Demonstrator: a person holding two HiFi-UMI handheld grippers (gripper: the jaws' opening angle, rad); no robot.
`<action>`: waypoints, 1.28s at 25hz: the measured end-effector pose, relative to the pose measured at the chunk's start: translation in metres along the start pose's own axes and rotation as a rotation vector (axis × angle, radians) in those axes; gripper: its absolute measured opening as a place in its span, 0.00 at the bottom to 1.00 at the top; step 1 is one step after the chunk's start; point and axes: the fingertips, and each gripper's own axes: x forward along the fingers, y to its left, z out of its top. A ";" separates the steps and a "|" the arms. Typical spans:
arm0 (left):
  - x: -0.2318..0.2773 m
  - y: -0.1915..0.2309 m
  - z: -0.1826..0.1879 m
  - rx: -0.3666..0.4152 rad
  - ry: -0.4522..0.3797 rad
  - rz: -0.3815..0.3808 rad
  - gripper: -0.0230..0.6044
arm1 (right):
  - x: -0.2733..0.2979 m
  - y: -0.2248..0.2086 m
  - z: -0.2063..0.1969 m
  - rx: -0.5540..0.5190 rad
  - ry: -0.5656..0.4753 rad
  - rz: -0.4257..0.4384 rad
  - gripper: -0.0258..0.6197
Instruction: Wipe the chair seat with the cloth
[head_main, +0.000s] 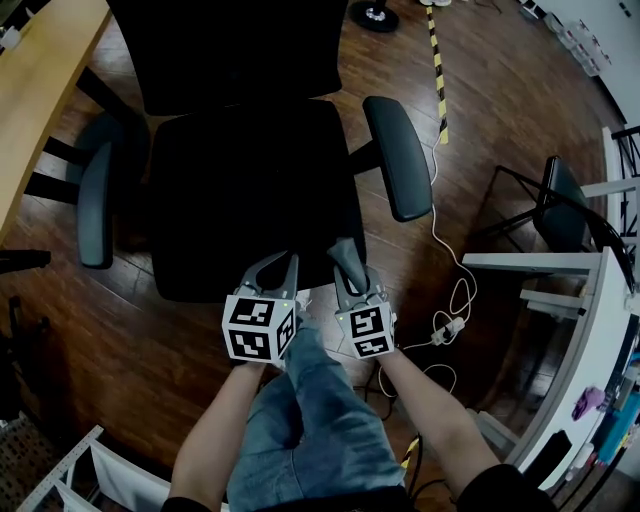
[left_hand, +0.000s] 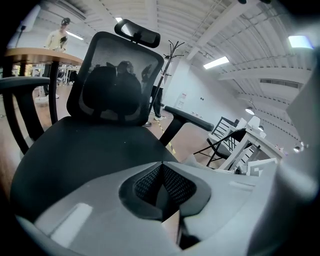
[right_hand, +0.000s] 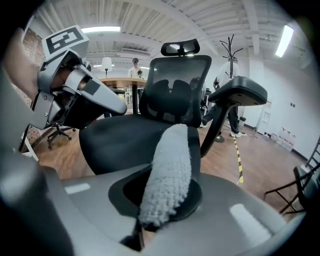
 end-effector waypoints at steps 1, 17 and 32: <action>-0.001 -0.002 -0.002 -0.001 0.001 0.001 0.04 | -0.003 0.003 -0.003 -0.001 0.002 0.006 0.05; -0.080 -0.028 0.058 -0.003 -0.099 0.049 0.04 | -0.070 0.031 0.117 -0.053 -0.114 0.058 0.05; -0.188 -0.047 0.119 0.015 -0.228 0.115 0.04 | -0.144 0.092 0.240 -0.011 -0.277 0.184 0.05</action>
